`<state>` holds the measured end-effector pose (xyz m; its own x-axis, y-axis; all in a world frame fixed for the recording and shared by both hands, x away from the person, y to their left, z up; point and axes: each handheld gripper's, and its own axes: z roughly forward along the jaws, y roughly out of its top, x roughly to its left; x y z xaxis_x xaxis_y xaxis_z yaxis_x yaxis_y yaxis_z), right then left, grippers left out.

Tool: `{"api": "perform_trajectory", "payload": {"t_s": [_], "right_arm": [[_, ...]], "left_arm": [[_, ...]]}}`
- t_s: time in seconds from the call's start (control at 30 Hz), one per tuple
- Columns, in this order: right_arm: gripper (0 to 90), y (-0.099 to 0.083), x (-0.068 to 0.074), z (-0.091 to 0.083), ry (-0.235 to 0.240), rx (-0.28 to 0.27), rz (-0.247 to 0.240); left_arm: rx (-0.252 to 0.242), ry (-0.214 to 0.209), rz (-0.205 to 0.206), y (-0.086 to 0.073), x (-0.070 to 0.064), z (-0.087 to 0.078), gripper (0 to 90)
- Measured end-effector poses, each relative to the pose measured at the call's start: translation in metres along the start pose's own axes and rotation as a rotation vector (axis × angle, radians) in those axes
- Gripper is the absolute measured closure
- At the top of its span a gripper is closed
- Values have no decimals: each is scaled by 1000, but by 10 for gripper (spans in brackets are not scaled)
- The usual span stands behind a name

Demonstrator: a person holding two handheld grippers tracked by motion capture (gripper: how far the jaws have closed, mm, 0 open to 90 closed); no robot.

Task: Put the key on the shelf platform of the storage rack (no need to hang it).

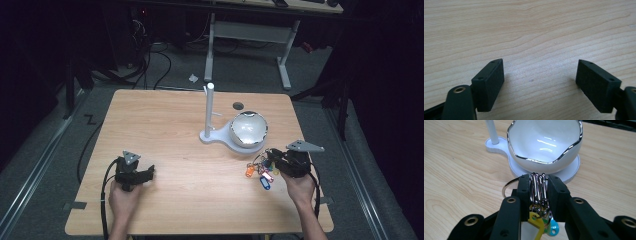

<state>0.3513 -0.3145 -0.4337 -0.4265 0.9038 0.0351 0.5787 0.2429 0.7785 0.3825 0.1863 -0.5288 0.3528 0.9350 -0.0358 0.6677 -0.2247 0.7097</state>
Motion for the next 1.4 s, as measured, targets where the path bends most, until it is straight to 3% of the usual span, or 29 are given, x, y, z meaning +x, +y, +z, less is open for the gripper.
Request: {"api": "perform_trajectory", "payload": {"t_s": [0.4,0.93,1.4], "right_arm": [[735,15,-1,-19,-9,-6,-47],[755,36,-8,-40,19,-46,-41],[755,64,-9,-55,29,-87,-75]], "left_arm": [[0,1,1,0,0,0,229],[0,1,1,0,0,0,231],[0,0,0,0,0,0,231]]}}
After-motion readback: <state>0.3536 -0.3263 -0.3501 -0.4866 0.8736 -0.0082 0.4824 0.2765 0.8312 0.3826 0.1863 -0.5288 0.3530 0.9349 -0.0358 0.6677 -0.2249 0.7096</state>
